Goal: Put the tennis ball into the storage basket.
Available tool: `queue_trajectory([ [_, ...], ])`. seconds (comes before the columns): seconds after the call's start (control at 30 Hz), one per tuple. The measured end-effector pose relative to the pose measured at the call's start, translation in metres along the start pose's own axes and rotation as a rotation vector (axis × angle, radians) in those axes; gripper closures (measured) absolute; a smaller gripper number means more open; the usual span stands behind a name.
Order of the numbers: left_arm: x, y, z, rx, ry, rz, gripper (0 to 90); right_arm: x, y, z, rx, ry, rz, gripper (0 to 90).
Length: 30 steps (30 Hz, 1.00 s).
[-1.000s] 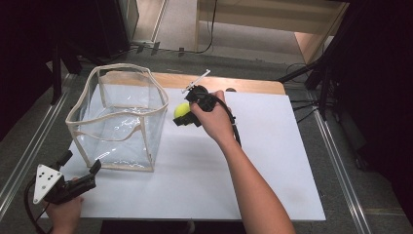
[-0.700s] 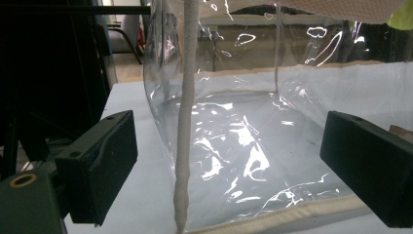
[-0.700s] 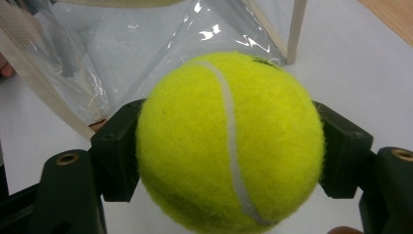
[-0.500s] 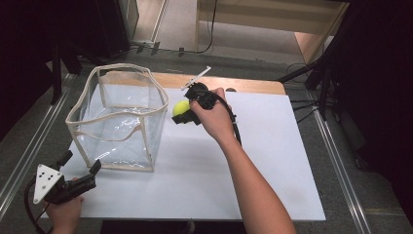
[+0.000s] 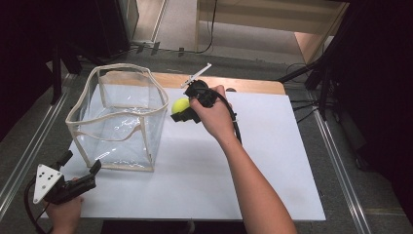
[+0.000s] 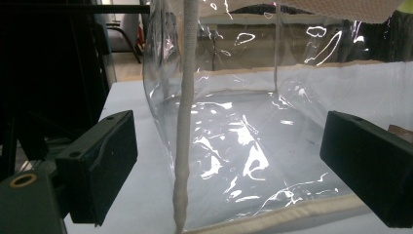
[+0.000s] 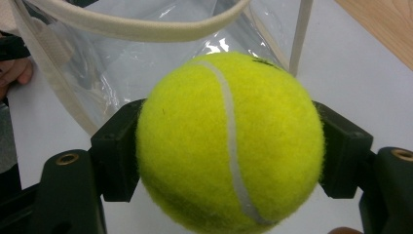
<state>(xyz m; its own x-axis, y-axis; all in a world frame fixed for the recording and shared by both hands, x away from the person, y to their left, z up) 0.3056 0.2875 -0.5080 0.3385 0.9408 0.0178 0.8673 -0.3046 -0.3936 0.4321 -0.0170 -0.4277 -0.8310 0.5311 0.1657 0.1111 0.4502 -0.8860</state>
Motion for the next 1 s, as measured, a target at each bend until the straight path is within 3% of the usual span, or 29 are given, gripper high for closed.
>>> queue_trajectory([
  [0.53, 0.0, 0.0, 0.0, 0.003, 0.011, -0.002, 6.9, 0.002, -0.02, -0.013, -0.036, -0.02, 0.017, 23.8],
  [1.0, 0.0, 0.0, 0.0, -0.001, 0.005, 0.0, 6.9, 0.005, -0.027, -0.024, -0.042, -0.031, 0.02, 23.8],
])
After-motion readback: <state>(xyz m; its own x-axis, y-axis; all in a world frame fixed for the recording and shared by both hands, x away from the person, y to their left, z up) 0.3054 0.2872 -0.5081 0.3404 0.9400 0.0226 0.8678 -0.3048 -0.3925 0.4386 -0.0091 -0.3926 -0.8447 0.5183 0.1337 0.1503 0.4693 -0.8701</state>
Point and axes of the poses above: each handheld gripper's, and its own axes: y roughly forward along the jaws, z roughly out of its underside, x roughly to its left, the point moved 9 cm from there along y, roughly forward along the jaws, and after that the axes turned 13 degrees about x, right-handed, at the moved point
